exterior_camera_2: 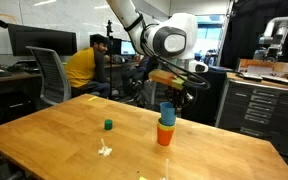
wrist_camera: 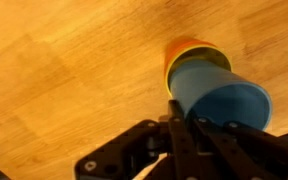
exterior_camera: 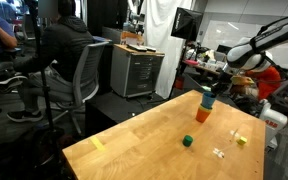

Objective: Stack the cups into the orange cup

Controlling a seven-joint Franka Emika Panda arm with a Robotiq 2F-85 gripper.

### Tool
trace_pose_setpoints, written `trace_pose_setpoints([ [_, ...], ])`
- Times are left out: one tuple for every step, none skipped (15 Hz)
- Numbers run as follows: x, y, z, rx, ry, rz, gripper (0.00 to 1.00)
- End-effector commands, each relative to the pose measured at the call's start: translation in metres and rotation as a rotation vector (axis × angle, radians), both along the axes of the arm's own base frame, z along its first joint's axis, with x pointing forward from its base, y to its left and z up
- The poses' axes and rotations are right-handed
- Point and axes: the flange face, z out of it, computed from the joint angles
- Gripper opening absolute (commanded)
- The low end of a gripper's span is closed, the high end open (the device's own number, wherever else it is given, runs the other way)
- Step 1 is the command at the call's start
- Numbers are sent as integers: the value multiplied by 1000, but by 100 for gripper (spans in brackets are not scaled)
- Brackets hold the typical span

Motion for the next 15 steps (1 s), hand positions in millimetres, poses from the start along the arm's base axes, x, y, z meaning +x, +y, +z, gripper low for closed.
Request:
trace_pose_setpoints([
  [-6,-2,16,-17,-6,-9,1],
  [-6,-2,16,-12,-8,-6,1],
  [-5,-1,16,-5,-9,-3,1],
  [-5,0,16,1,-10,0,1],
  [-5,0,16,6,-9,2,1],
  [-5,1,16,7,-6,1,1],
  [-5,1,16,7,-6,0,1],
  [-6,1,16,9,-4,1,1],
  [-5,1,16,10,-5,3,1],
  [-14,-11,-1,13,-12,3,1],
  [-16,-14,-4,16,-11,3,1],
  [-20,-18,-8,20,-7,0,1],
  [-24,-22,-12,26,4,-1,1],
  [-28,-29,-17,32,13,-4,1],
  [-31,-34,-20,33,21,-8,1],
])
